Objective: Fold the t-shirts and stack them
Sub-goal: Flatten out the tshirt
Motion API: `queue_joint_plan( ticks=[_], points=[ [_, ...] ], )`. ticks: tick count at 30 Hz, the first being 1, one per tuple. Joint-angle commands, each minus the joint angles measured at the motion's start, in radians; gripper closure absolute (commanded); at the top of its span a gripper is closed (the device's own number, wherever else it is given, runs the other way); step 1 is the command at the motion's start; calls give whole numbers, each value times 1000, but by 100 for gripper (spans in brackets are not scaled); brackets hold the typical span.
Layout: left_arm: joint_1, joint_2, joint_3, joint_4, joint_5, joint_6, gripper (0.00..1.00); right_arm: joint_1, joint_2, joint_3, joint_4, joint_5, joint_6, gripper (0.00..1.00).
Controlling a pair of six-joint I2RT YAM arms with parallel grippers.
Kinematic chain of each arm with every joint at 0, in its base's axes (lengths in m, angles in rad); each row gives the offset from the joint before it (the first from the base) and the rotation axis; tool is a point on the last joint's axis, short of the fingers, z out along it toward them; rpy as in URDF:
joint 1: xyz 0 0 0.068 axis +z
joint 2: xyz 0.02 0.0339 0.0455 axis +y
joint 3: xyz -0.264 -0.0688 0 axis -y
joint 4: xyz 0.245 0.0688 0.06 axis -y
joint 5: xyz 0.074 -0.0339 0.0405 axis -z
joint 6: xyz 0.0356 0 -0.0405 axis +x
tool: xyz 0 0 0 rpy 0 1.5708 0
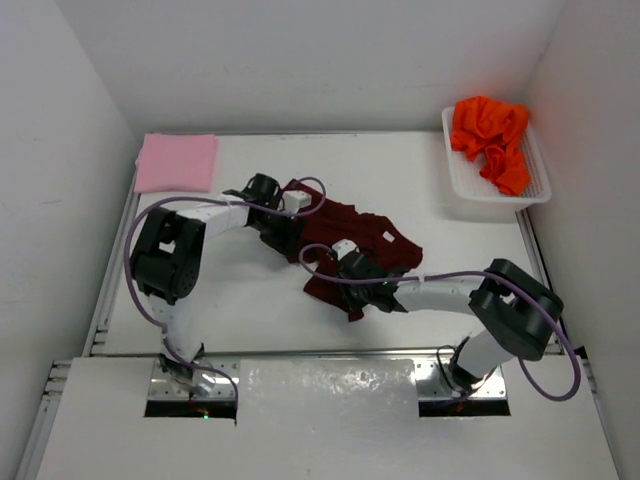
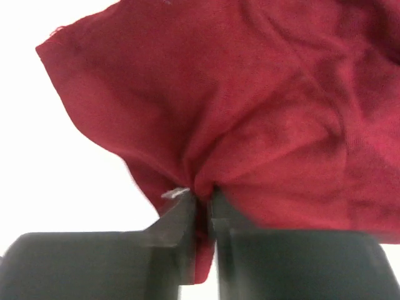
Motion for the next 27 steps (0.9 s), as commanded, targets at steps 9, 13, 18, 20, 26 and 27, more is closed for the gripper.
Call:
queue_joint_plan(
  ticks=[9, 13, 18, 20, 26, 27],
  points=[
    [200, 18, 285, -104, 41, 31, 100, -337, -122, 50, -2, -224, 11, 100],
    [249, -10, 678, -121, -112, 72, 100, -582, -17, 617, -186, -334, -121, 100],
    [268, 23, 1120, -121, -184, 86, 100, -720, 303, 1413, -503, -384, -186, 100],
    [268, -12, 1204, -97, -178, 104, 100, -785, 387, 1728, -556, -465, -134, 100],
    [268, -206, 1053, -201, -67, 262, 100, -799, 132, 1338, -342, -533, -100, 100],
    [266, -223, 1025, -282, -53, 291, 100, -799, 89, 1272, -300, -542, -103, 100]
  ],
)
